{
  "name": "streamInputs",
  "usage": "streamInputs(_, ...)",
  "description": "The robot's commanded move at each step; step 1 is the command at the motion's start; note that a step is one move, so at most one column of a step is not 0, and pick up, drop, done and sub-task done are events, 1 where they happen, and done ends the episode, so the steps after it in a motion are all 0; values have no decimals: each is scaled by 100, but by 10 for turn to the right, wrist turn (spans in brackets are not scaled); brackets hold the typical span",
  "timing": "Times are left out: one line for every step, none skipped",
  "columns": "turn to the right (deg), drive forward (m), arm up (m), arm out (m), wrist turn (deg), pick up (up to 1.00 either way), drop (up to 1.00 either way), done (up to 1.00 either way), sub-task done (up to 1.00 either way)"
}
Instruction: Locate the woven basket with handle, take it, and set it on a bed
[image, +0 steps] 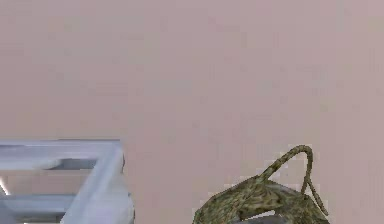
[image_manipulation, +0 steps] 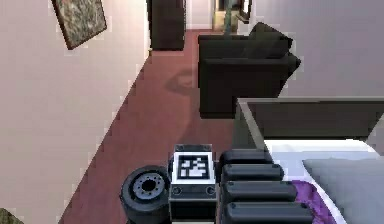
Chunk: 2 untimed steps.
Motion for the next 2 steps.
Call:
streamInputs(-450, 0, 0, 0, 0, 0, 0, 0, 0)
streamInputs(-450, 0, 0, 0, 0, 0, 0, 0, 0)
